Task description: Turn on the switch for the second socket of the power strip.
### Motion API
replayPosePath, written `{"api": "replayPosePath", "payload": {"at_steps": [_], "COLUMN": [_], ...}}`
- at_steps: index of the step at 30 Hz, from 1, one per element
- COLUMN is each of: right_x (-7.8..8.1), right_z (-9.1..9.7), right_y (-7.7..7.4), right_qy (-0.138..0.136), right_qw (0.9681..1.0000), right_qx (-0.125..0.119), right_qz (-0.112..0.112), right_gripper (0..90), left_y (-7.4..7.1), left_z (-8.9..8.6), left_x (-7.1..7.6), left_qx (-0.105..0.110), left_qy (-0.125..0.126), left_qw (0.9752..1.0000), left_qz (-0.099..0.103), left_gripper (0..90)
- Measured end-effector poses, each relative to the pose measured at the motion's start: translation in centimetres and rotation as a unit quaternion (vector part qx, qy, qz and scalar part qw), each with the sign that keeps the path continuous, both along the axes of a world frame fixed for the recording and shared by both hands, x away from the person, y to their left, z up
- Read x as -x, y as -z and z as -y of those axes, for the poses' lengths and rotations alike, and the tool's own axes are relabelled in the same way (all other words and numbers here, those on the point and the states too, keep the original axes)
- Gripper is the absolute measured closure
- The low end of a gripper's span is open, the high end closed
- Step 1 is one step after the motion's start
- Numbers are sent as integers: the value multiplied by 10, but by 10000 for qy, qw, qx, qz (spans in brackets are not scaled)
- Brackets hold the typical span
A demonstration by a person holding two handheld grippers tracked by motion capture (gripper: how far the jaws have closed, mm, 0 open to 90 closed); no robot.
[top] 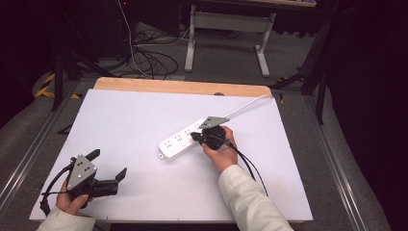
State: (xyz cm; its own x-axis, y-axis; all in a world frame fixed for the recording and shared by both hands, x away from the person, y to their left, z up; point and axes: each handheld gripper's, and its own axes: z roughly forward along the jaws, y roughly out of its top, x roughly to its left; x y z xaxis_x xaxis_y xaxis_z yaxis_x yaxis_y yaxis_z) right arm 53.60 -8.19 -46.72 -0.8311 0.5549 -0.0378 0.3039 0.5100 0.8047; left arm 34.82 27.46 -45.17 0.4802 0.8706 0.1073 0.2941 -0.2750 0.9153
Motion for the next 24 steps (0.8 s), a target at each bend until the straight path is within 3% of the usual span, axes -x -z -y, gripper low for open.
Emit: {"api": "replayPosePath", "payload": {"at_steps": [7, 24], "right_x": [1, 1], "right_z": [-2, -3], "right_y": [1, 2], "right_qy": [-18, 73], "right_qw": [9999, 9999], "right_qx": [35, 75], "right_qz": [112, 95], "right_gripper": [900, 900], "left_y": [0, 0], "left_z": [0, 1], "left_x": [0, 0], "left_qx": [-4, -11], "left_qy": [4, 20], "left_qw": [10000, 10000], "left_qz": [-2, 1], "left_gripper": [3, 3]}}
